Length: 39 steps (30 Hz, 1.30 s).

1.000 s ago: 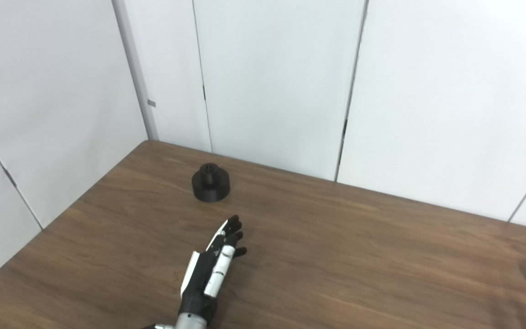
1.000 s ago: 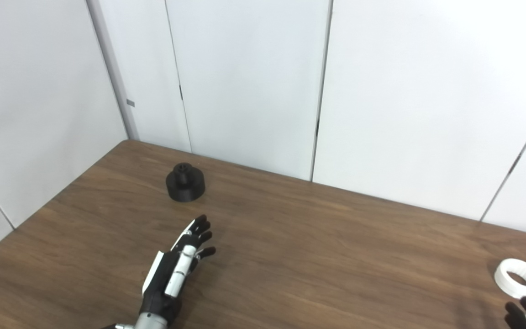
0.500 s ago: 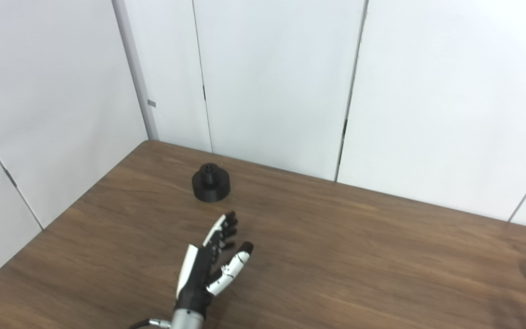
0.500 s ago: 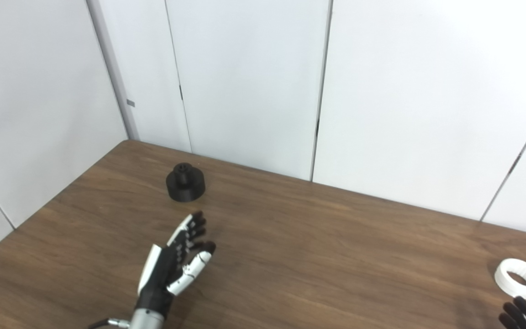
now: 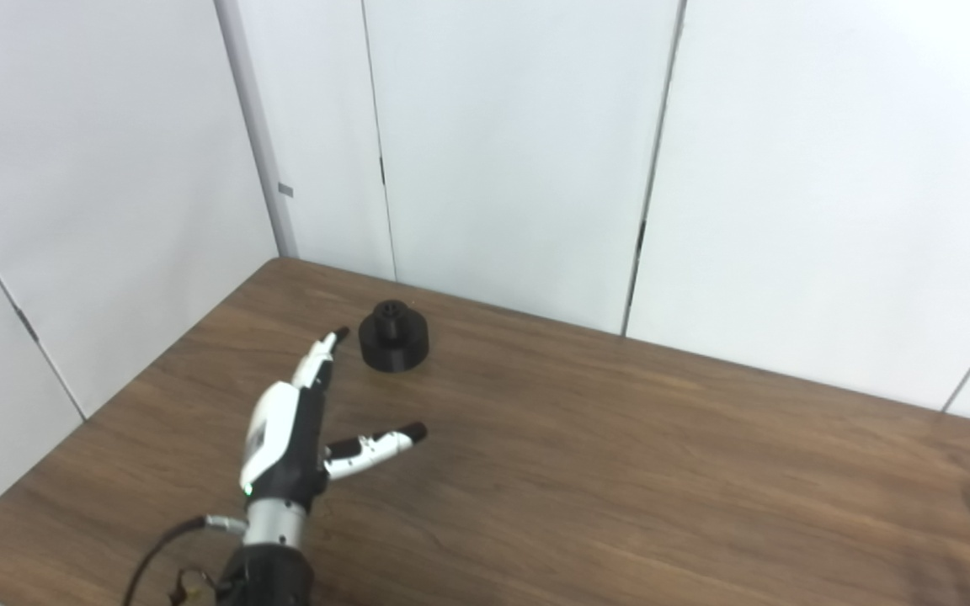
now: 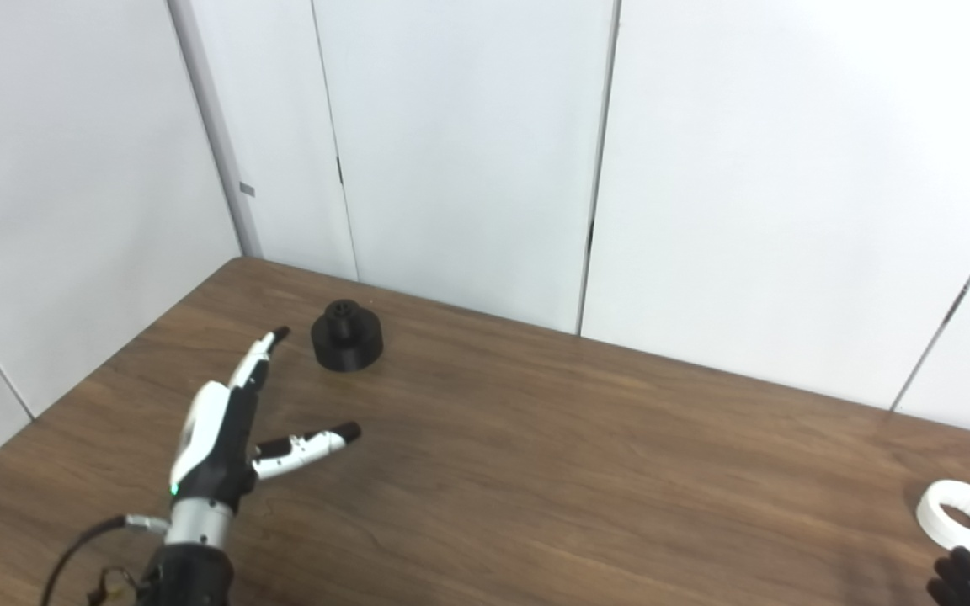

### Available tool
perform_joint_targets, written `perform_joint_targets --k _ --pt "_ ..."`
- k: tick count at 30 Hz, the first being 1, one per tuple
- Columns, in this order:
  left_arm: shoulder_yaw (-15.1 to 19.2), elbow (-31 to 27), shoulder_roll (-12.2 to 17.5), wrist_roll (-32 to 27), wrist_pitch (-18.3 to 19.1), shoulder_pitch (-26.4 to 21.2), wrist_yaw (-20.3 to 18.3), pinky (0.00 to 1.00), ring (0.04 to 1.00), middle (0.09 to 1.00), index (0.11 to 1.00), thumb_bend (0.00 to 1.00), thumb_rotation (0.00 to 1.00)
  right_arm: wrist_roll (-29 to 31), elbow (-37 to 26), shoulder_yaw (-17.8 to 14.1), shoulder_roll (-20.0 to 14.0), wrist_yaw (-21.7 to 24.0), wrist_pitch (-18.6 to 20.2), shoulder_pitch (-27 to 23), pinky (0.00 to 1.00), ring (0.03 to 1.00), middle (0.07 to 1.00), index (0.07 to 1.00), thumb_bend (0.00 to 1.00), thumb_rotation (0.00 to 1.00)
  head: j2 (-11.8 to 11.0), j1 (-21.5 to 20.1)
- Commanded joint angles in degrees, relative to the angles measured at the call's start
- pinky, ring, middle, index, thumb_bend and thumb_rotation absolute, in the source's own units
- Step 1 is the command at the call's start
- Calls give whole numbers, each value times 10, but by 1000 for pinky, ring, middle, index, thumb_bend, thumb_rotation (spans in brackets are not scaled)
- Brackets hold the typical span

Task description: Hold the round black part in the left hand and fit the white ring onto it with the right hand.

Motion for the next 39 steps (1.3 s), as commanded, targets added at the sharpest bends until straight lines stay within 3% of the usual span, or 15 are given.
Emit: perform_joint_targets --k 1,5,10,15,20,26,30,39 --pt "2 10 27 30 20 -30 -4 975 1000 1000 945 1000 366 3 -20 4 -7 -3 -11 28 809 935 910 894 487 1000 2 0" --pt "0 59 58 53 51 -64 -7 999 1000 997 922 1000 352 3 -21 7 -6 -2 -17 31 814 935 914 902 492 1000 3 -4" --pt "-12 142 93 80 65 -110 2 1000 1000 976 876 1000 377 0 -27 9 -5 -4 -13 34 927 953 920 915 527 1000 4 -5" --pt "-27 211 122 57 49 -148 -19 1000 999 962 870 1000 410 6 -35 9 -1 -6 -7 37 878 946 921 916 537 1000 8 -7" --pt "-49 280 146 60 40 -182 -13 1000 1000 963 856 1000 436 3 -39 12 -2 -6 -6 41 936 962 929 922 568 1000 10 -9" --pt "-69 346 166 57 30 -220 -4 1000 1000 973 851 1000 444 -4 -39 17 -1 -10 -11 42 999 978 936 942 608 1000 10 -11" --pt "-76 387 172 49 11 -243 5 1000 1000 969 847 1000 440 -6 -41 21 0 -13 -11 43 1000 977 930 940 637 1000 10 -14" --pt "-95 426 178 41 23 -274 1 1000 1000 967 857 1000 439 -8 -51 28 -1 -13 -11 50 956 968 938 959 660 1000 13 -19"
